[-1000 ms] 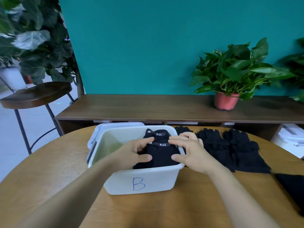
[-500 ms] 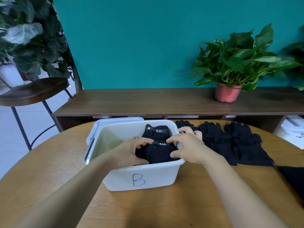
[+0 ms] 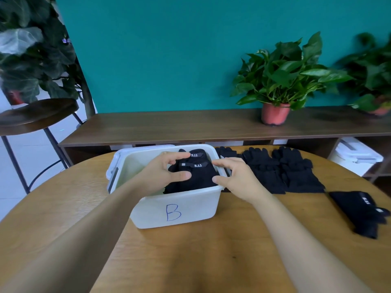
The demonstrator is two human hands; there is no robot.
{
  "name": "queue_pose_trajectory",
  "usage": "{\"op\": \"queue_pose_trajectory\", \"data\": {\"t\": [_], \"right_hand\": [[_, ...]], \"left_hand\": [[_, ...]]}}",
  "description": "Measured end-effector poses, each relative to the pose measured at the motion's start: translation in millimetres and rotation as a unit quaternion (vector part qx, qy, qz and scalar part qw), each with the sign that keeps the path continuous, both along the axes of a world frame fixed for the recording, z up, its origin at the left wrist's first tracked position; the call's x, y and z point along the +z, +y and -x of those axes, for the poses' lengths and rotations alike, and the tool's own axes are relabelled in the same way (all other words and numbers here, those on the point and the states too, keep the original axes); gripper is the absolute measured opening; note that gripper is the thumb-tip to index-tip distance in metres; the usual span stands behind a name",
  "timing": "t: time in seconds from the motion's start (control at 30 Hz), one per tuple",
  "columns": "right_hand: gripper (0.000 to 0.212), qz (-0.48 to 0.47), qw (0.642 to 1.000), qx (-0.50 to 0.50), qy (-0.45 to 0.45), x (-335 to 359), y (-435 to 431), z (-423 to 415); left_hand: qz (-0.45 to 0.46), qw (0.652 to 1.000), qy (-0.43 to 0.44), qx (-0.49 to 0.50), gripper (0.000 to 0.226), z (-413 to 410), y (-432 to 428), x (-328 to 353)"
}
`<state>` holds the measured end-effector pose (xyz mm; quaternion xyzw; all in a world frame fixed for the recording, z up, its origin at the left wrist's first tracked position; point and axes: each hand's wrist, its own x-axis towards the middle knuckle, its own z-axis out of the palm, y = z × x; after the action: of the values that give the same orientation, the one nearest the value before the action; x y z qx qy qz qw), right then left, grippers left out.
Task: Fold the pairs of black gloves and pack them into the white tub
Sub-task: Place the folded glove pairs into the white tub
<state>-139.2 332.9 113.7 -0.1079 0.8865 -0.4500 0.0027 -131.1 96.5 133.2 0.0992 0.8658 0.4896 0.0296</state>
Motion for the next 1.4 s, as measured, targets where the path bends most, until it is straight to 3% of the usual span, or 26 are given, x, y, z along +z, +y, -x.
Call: {"op": "queue_pose_trajectory", "data": {"t": [0.23,0.37,0.43,0.63,1.03,1.23,1.4], "right_hand": [[0.054,0.015,0.998,-0.034,0.055,6.5,25.2,-27.9],[0.063,-0.115,0.99,-0.057,0.065,1.8,58.1,-40.6],[0.066,-0.162,0.982,-0.069,0.065,-3.1,79.5,-47.1],[0.065,-0.205,0.969,-0.131,0.052,-18.2,139.5,-62.0],[0.06,-0.201,0.948,-0.248,-0.002,-68.4,250.8,-55.5],[0.051,-0.23,0.923,-0.307,-0.017,-95.0,286.7,-42.7],[0.048,-0.203,0.926,-0.317,-0.038,-125.6,302.8,-42.4]], "left_hand": [[0.082,0.99,0.116,-0.025,0.054,-9.3,45.8,8.5],[0.28,0.941,0.171,-0.083,0.066,-12.8,88.5,4.6],[0.312,0.923,0.189,-0.119,0.066,-17.5,116.3,1.8],[0.309,0.917,0.174,-0.185,0.065,-13.7,185.9,-18.3],[0.307,0.895,0.134,-0.293,0.062,24.2,334.3,-60.5],[0.324,0.878,0.113,-0.333,0.06,53.6,384.3,-90.1],[0.324,0.87,0.109,-0.355,0.056,74.2,411.5,-111.1]]}}
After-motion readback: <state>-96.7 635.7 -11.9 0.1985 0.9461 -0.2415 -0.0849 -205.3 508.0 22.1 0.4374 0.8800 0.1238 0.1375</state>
